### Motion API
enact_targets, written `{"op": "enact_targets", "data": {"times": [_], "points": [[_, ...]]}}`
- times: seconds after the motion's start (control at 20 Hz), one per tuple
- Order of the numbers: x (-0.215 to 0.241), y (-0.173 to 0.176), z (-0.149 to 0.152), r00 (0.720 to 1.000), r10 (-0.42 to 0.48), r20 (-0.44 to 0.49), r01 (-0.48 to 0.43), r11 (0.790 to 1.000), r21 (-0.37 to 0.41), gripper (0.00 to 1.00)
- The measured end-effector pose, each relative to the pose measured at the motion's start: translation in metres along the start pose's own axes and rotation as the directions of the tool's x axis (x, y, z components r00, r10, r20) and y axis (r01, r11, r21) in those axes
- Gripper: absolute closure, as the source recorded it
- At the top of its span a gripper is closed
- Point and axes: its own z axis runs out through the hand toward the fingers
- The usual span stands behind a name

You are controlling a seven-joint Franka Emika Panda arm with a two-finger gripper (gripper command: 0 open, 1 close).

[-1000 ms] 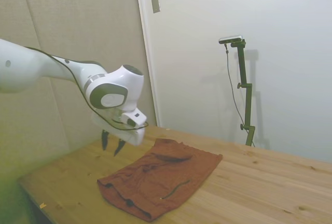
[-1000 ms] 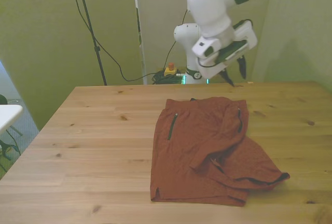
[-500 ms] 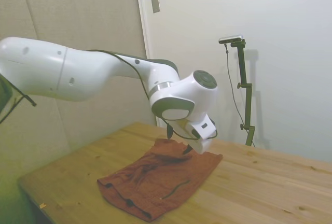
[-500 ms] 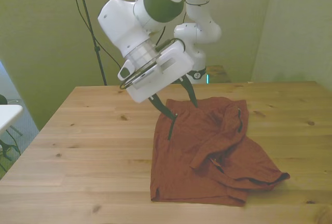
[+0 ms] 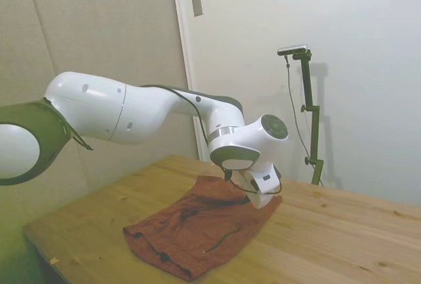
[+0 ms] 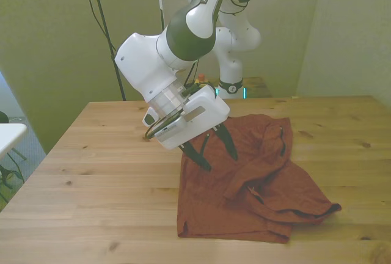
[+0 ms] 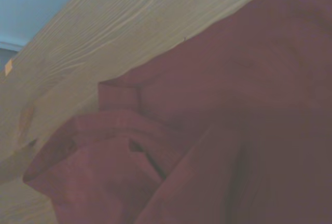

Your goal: Unfold the shorts

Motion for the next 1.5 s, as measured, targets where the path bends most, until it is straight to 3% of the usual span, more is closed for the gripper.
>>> {"op": "enact_targets", "data": {"times": [0.4,0.45,0.65,1.0,1.5], "points": [[-0.007,-0.014,0.060,0.999,0.025,0.022,-0.024,1.000,-0.017,0.00],[-0.009,-0.018,0.067,0.999,0.019,0.028,-0.018,1.000,-0.016,1.00],[-0.017,-0.033,0.089,0.999,-0.004,0.041,0.004,1.000,-0.013,1.00],[-0.021,-0.038,0.099,0.999,-0.010,0.052,0.010,1.000,-0.013,1.00],[-0.024,-0.043,0.082,0.999,-0.015,0.042,0.015,1.000,0.012,1.00]]}}
